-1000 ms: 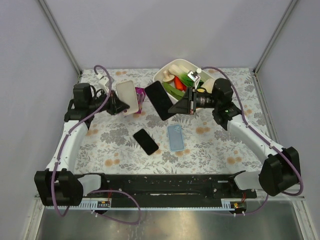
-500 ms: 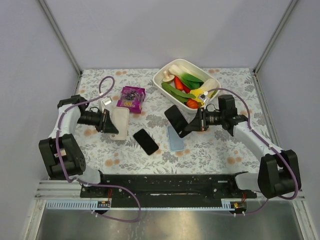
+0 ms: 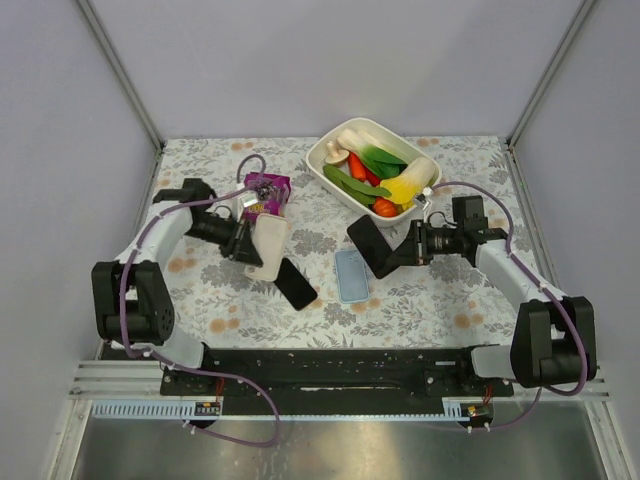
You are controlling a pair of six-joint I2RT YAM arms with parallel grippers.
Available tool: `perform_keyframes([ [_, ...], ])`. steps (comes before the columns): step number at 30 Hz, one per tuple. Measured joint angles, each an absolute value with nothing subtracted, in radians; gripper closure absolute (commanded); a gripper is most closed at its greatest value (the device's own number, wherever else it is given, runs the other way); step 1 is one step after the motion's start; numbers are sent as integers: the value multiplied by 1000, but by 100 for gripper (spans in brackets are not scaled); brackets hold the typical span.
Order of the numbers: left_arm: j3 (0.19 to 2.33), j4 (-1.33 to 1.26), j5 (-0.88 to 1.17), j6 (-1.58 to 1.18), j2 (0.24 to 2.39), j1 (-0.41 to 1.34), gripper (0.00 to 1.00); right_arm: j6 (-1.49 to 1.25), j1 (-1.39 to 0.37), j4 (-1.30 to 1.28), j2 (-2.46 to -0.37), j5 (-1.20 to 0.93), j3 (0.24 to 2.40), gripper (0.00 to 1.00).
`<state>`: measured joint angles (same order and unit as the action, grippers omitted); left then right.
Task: Take the phone out of the phone case
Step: Place the phone case at the center of the board.
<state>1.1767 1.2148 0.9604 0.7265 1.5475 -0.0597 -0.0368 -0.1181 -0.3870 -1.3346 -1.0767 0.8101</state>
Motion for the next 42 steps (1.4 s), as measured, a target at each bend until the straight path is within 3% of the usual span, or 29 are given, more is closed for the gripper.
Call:
perform_keyframes([
  [15, 1221, 195, 992, -441, 1852, 554, 97, -113, 1, -382, -1171, -1127, 967, 100],
  [20, 1262, -81, 940, -741, 2014, 663, 96, -129, 54, -381, -1164, -1130, 970, 100],
  [27, 1282, -161, 813, -946, 2113, 751, 92, -137, 80, -379, -1140, -1133, 948, 100],
  [37, 1293, -153, 683, -1030, 2117, 806, 83, -144, 93, -373, -1102, -1151, 906, 100],
  [42, 1291, -151, 667, -1049, 2134, 817, 71, -148, 94, -356, -1098, -1170, 883, 100],
])
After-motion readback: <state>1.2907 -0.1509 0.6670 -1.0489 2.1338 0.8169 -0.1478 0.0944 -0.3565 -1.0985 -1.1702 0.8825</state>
